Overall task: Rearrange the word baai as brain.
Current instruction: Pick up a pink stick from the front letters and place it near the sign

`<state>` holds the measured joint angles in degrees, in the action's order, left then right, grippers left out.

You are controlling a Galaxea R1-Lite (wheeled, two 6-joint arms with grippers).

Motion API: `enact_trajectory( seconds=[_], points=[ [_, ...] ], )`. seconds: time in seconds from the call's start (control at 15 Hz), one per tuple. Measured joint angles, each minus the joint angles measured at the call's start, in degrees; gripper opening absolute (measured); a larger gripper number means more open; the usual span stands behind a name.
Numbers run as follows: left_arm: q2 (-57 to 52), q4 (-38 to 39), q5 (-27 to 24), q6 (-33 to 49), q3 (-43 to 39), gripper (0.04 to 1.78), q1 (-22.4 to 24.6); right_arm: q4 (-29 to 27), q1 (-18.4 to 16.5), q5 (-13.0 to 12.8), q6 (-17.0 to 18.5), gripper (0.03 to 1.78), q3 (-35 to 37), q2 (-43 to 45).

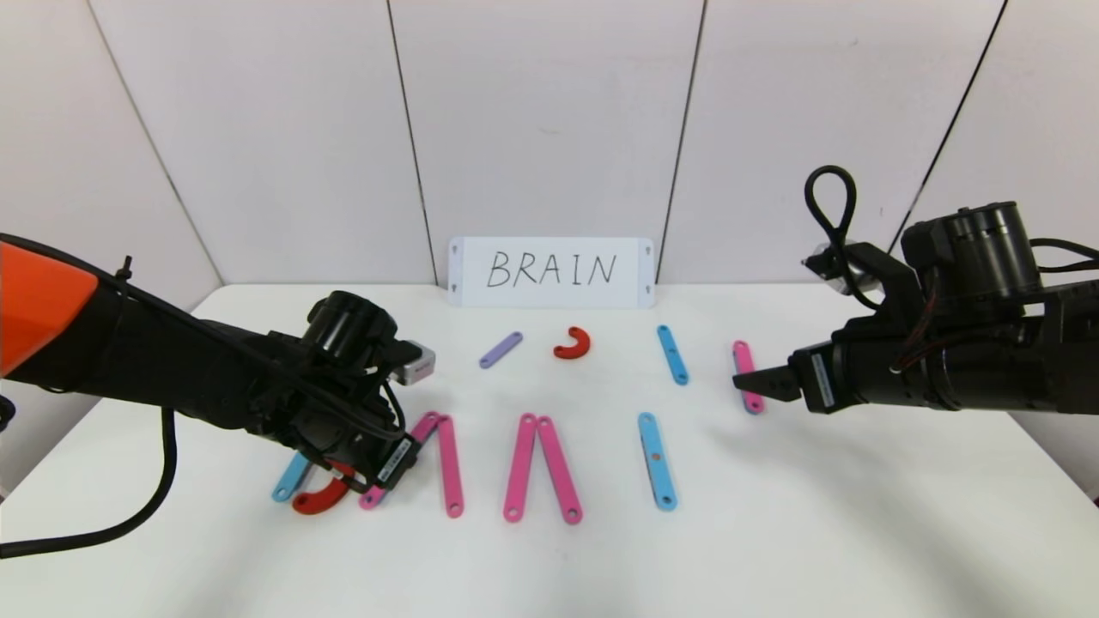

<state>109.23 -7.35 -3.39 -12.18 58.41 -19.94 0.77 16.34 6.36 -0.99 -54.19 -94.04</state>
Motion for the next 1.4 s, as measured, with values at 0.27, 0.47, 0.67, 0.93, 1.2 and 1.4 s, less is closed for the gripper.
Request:
enact_trajectory(
  seconds=[0.27, 0.47, 0.67, 0.93, 1.2, 1.4],
  points=[
    [-0.05, 0.09, -0.02, 0.15, 0.16, 0.31, 0.00, -0.02, 0.06, -0.06, -0.05, 1.70, 0.13, 0.00],
    [-0.93, 0.09, 0.04, 1.21, 1.24, 0.31, 0.07, 0.00, 0.06, -0.09, -0.05, 1.70, 0.15, 0.05],
    [-1.71, 0.00, 0.15, 5.11, 5.35, 0.31, 0.88, 0.00, 0.04, -0.09, -0.02, 1.70, 0.22, 0.07],
    [0.67, -0.88, 1.44, 10.56, 15.91, 0.31, 3.61, -0.02, 0.12, -0.09, -0.02, 1.70, 0.22, 0.05],
    [8.50, -3.25, 6.02, 14.70, 28.17, 0.31, 5.71, -0.02, 0.11, -0.09, 0.00, 1.70, 0.24, 0.07],
    [14.62, -9.01, 8.07, 19.33, 36.90, 0.31, 6.80, 0.00, 0.09, -0.11, -0.05, 1.70, 0.30, 0.07]
  ],
)
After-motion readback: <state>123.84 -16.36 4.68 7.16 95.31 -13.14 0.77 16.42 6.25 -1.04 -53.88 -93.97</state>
